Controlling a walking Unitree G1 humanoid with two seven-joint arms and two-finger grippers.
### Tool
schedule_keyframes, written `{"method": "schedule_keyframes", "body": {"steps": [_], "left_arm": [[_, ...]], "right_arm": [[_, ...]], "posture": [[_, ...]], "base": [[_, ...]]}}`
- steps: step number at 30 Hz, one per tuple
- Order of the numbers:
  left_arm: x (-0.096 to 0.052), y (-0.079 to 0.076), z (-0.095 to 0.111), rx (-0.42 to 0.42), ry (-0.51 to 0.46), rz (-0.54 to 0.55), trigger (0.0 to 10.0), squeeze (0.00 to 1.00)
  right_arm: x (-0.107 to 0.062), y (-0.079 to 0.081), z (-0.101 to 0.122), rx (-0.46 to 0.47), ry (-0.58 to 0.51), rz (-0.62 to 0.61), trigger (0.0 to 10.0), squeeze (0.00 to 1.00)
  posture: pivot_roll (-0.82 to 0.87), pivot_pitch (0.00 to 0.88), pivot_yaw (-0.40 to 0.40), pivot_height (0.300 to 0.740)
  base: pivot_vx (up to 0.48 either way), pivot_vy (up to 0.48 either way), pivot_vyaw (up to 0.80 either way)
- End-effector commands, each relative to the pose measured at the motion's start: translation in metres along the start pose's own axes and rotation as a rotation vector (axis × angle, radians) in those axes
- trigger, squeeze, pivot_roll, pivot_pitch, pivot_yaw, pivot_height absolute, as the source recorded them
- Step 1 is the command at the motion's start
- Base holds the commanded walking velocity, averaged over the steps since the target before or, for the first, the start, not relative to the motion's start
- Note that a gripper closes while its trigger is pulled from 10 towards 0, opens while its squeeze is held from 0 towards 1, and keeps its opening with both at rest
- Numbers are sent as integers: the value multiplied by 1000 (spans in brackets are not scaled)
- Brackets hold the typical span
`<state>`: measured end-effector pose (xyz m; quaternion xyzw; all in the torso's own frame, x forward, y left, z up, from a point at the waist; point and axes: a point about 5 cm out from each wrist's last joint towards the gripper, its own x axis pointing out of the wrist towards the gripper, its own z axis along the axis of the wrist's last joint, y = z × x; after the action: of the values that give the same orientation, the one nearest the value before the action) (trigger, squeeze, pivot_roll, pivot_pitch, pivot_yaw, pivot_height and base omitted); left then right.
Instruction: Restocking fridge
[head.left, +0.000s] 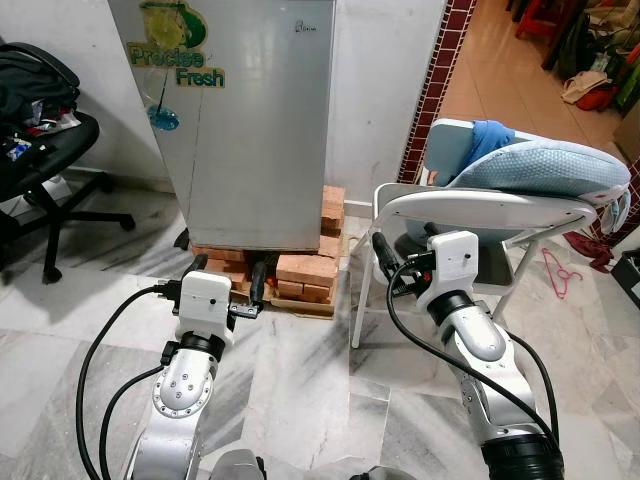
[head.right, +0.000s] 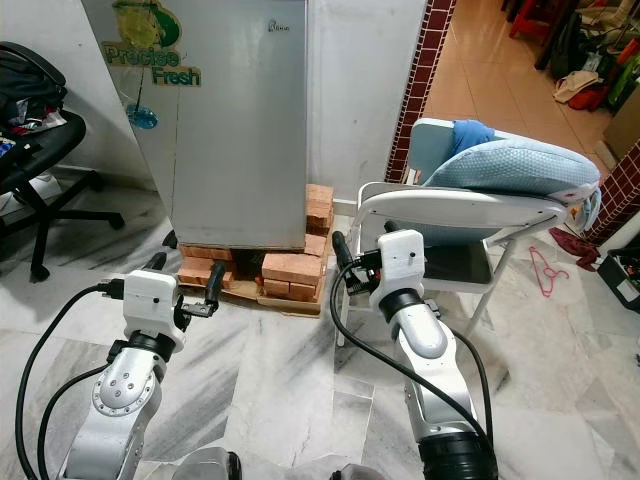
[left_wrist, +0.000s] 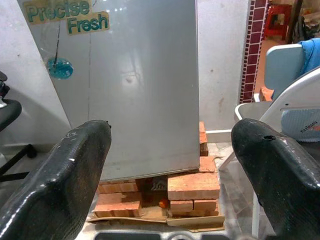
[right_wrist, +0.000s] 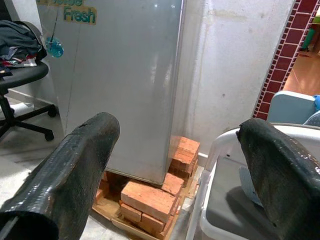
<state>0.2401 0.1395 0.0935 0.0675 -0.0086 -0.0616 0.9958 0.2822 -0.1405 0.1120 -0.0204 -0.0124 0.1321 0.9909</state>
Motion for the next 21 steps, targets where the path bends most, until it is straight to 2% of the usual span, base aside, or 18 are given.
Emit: {"method": "schedule_keyframes", "body": {"steps": [1,10,12,13,15,21], "left_arm": [[1,1,0,11,0,3,10000,0],[1,1,0,11,0,3,10000,0],[1,1,0,11,-1,3,10000,0],[1,8,2,-7,-10,62,10000,0],[-2,23,3,-69,-13,173,10000,0],[-5,25,1,-73,-6,174,10000,0]], "right_arm": [[1,0,0,-7,0,7,10000,0],[1,0,0,-7,0,7,10000,0],[1,1,1,4,-5,9,10000,0],[0,-9,0,37,2,-77,10000,0],[-3,-26,-2,85,22,-220,10000,0],[-6,-30,-3,86,27,-239,10000,0]], "posture": [[55,21,-9,740],[55,21,-9,740],[0,0,0,740],[49,31,-6,740],[49,28,-4,740],[50,21,1,740]], "base": [[0,0,0],[0,0,0],[0,0,0],[0,0,0],[0,0,0],[0,0,0]]}}
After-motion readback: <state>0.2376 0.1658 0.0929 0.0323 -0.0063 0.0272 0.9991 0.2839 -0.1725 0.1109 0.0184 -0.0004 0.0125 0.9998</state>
